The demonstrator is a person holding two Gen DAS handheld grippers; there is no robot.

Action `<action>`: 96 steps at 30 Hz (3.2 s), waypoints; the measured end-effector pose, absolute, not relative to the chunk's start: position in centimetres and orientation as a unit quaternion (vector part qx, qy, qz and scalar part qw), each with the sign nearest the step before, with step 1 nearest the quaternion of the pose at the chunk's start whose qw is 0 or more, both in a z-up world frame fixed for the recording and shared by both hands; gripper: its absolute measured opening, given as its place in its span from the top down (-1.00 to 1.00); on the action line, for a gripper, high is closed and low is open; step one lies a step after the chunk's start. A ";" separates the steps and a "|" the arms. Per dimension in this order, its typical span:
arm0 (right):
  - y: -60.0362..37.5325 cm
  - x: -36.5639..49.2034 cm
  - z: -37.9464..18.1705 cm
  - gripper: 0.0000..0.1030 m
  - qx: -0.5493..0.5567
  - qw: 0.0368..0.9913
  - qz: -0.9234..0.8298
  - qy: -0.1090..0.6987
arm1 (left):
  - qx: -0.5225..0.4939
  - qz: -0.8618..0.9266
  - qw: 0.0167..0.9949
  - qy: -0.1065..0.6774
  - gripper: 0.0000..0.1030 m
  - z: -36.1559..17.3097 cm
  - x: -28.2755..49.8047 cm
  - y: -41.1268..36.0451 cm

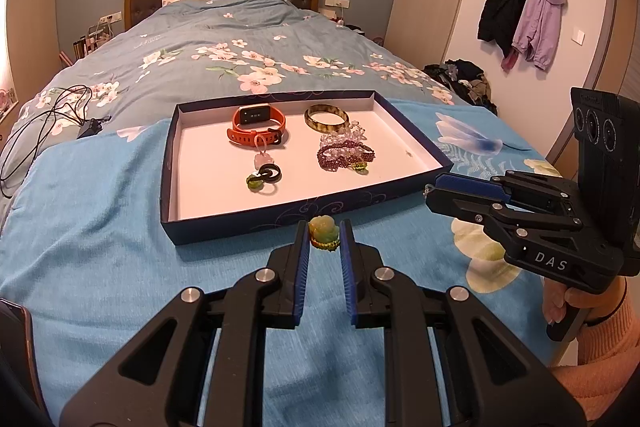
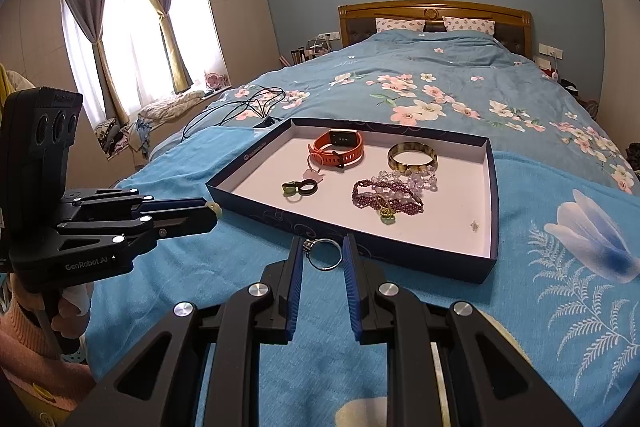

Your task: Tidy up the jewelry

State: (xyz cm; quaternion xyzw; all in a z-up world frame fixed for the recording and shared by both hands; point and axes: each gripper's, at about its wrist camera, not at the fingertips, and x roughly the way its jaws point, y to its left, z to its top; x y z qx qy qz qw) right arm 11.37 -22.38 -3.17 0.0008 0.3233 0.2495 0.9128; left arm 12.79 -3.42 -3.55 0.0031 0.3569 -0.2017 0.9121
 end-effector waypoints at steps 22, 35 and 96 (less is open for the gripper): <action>-22.4 12.2 -2.6 0.65 0.003 0.915 0.249 0.316 | 0.001 -0.199 0.916 0.349 0.70 -2.7 13.9 -3.4; -22.6 13.2 -2.3 0.65 0.004 0.918 0.247 0.311 | 0.003 -0.199 0.918 0.342 0.70 -2.3 14.6 -3.7; -23.1 17.0 -2.2 0.65 0.011 0.919 0.238 0.313 | 0.009 -0.179 0.926 0.333 0.70 -2.2 18.4 -3.9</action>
